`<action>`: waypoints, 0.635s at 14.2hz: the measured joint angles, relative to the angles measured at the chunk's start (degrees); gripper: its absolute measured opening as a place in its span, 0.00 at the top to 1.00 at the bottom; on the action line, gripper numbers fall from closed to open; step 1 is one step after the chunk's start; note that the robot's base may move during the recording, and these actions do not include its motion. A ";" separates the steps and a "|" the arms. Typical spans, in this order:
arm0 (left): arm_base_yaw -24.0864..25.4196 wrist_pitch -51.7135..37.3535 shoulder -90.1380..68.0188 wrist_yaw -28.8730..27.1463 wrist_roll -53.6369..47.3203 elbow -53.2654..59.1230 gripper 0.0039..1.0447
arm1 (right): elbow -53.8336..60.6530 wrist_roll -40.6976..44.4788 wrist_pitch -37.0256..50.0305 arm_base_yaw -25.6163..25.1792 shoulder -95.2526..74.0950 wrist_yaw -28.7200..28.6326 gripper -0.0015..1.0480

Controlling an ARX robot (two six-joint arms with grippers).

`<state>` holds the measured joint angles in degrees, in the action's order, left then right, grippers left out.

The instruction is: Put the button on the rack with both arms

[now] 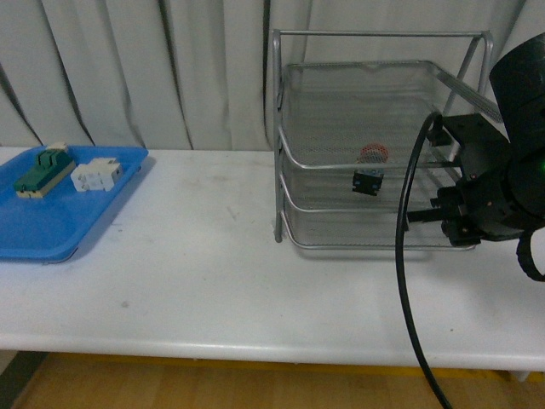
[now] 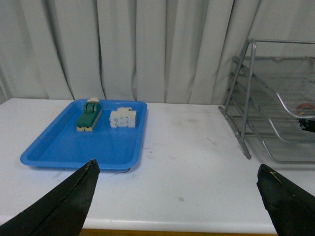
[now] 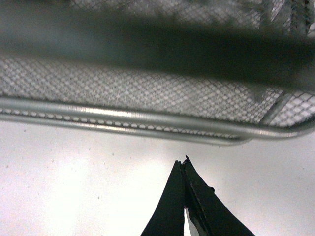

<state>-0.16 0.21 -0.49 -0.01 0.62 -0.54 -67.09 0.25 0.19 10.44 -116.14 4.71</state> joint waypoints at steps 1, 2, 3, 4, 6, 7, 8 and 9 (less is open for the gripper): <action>0.00 0.02 0.00 0.00 0.00 0.00 0.06 | 1.92 0.04 -0.31 -0.02 1.22 -0.48 0.98; 0.00 0.00 0.00 0.00 0.00 0.00 0.06 | 3.56 0.04 -0.79 -0.02 2.86 -1.49 0.98; 0.00 0.00 0.00 0.00 0.00 0.00 0.06 | 5.05 0.04 -0.44 -0.28 4.61 -2.89 0.98; 0.00 0.00 0.00 0.00 0.02 0.00 0.06 | 6.69 0.02 0.09 -0.52 6.75 -4.33 0.98; 0.00 0.00 0.00 0.02 0.00 0.00 0.06 | 12.20 -1.14 1.88 -1.79 12.41 -9.03 0.98; 0.00 0.00 0.00 0.00 0.00 0.00 0.06 | 15.08 -3.28 2.86 -2.82 15.47 -12.31 0.98; 0.00 0.02 0.00 0.00 0.00 0.00 0.06 | 17.99 -5.62 3.43 -4.28 18.84 -15.58 0.98; 0.00 0.00 0.00 0.00 0.00 0.00 0.06 | 21.62 -8.57 4.98 -6.23 23.06 -19.21 0.98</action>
<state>-0.16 0.21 -0.49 -0.01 0.62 -0.54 -45.47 -8.32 5.17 4.21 -93.08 -14.50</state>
